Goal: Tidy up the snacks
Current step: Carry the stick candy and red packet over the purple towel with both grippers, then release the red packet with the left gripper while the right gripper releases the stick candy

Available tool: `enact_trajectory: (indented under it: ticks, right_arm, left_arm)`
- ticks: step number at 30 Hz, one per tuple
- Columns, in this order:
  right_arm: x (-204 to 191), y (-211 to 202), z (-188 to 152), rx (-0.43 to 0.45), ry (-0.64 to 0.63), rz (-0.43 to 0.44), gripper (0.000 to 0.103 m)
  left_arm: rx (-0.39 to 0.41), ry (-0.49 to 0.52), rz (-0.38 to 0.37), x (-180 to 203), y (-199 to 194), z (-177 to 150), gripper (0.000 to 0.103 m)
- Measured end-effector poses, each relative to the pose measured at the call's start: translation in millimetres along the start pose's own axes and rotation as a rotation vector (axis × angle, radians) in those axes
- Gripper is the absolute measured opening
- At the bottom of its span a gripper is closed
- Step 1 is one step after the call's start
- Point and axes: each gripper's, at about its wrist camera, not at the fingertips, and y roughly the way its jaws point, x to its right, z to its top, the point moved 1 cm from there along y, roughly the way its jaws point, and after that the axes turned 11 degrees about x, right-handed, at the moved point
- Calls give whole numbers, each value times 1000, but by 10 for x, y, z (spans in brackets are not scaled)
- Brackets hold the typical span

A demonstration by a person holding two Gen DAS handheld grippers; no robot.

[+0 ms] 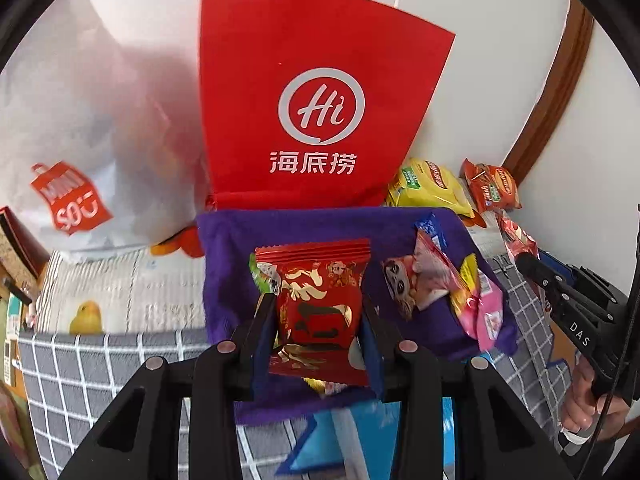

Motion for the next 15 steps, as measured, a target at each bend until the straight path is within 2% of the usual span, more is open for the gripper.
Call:
enact_trajectory:
  ticks: [8,11,15]
  right_arm:
    - [-116,389,-75,-59,-7,30,22]
    - [-145,515,-125,-85,-13,14,22]
    - [-167,590,-168,-109,-15,37,24]
  left_arm:
    - [-61,-17,27,-33,385,-45,37]
    - [-83,-37,30,-73,494,-77,37]
    - [-83,-34,36,-77,567,-99,38]
